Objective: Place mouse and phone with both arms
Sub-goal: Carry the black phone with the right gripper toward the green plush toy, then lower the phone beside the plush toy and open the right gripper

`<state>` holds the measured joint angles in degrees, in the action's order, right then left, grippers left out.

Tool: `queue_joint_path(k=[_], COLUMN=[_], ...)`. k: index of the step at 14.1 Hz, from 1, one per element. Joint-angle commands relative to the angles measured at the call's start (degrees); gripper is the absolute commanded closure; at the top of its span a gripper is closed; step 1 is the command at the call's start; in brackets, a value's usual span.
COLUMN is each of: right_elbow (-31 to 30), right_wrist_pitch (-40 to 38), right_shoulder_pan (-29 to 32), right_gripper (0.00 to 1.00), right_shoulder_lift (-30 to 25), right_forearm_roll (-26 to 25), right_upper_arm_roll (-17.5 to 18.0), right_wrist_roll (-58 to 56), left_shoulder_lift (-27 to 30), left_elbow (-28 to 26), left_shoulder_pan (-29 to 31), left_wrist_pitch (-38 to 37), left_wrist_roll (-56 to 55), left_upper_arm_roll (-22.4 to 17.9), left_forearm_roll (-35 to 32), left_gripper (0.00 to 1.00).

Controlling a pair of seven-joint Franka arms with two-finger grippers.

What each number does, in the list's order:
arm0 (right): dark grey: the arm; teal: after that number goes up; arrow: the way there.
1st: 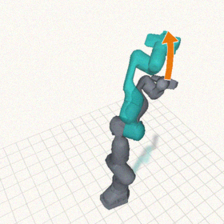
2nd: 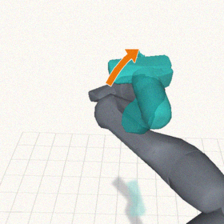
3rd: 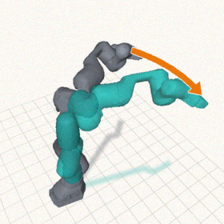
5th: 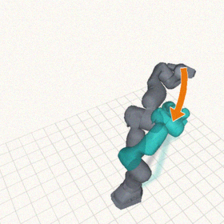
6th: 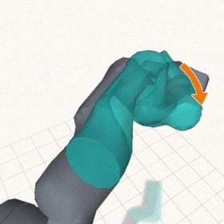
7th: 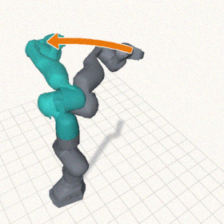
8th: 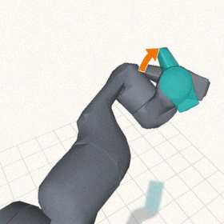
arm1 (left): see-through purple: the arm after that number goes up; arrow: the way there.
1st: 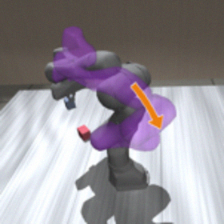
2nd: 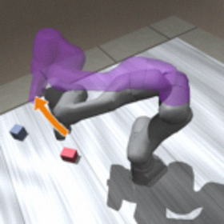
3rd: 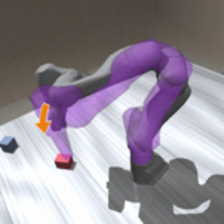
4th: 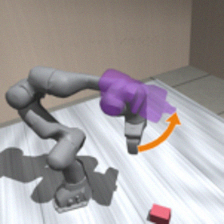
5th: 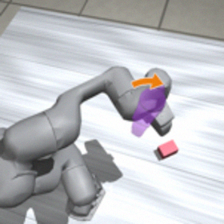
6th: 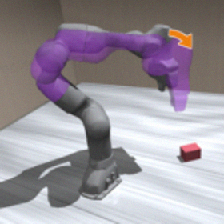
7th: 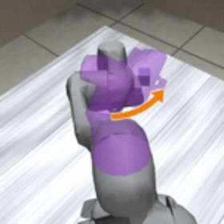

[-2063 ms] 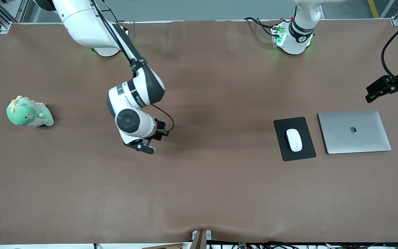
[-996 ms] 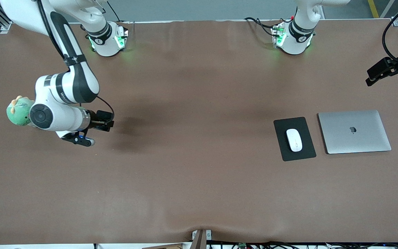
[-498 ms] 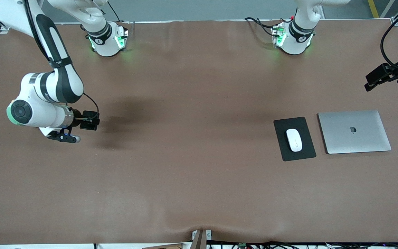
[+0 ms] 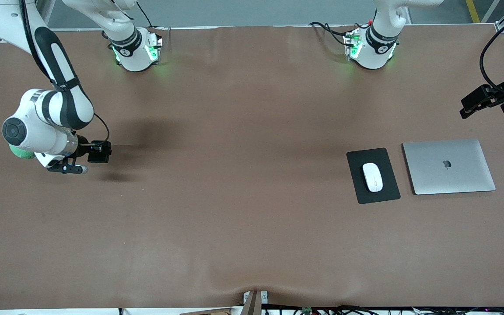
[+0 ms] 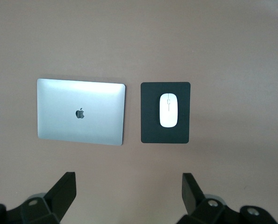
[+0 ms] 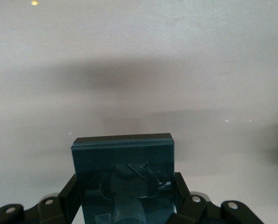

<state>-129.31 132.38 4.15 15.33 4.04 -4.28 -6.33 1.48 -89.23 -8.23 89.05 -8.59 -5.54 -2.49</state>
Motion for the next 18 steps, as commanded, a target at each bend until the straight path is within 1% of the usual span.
queue_joint_path(k=[1, 4, 7, 9, 13, 14, 15, 18], right_elbow=[-2.6, -4.8, -4.9, -5.9, -6.0, -5.9, -5.6, -4.1], right_wrist_pitch=[3.0, 9.7, 12.7, 14.1, 14.2, 14.0, 13.5, 12.4], right_shoulder_pan=[3.2, 5.8, 6.7, 7.2, 7.5, 7.5, 7.3, 6.6], right_gripper=[1.00, 1.00, 1.00, 1.00, 1.00, 0.60, 0.01, 0.00], right_shoulder_lift=[-1.1, 1.0, 3.6, 4.1, 4.4, 4.5, 4.5, 4.0], right_forearm_roll=[-1.2, -1.5, -1.5, -1.5, -1.5, -1.5, -1.5, -1.5], right_upper_arm_roll=[0.9, 0.9, 0.9, 0.9, 0.9, 0.9, 0.9, 1.1], right_wrist_roll=[-3.3, -8.0, -8.3, -8.8, -8.9, -8.9, -8.8, -8.6], left_shoulder_lift=[0.6, 0.9, 0.9, 0.9, 0.8, 0.8, 0.7, 0.4], left_elbow=[0.5, 0.6, 0.5, 0.5, 0.4, 0.5, 0.5, 0.4], left_shoulder_pan=[-0.1, -0.1, -0.1, 0.0, 0.0, 0.0, 0.0, 0.0], left_wrist_pitch=[-0.6, -0.9, -1.0, -1.0, -1.0, -1.0, -1.0, -1.0], left_wrist_roll=[0.9, 0.7, 0.8, 0.9, 0.9, 0.9, 0.9, 0.9], left_upper_arm_roll=[-0.4, -0.5, -0.4, -0.5, -0.5, -0.5, -0.5, -0.5], left_forearm_roll=[0.7, 0.8, 0.7, 0.7, 0.8, 0.7, 0.7, 0.7], left_gripper=[0.00, 0.00, 0.00, 0.00, 0.00, 0.00, 0.00, 0.00])
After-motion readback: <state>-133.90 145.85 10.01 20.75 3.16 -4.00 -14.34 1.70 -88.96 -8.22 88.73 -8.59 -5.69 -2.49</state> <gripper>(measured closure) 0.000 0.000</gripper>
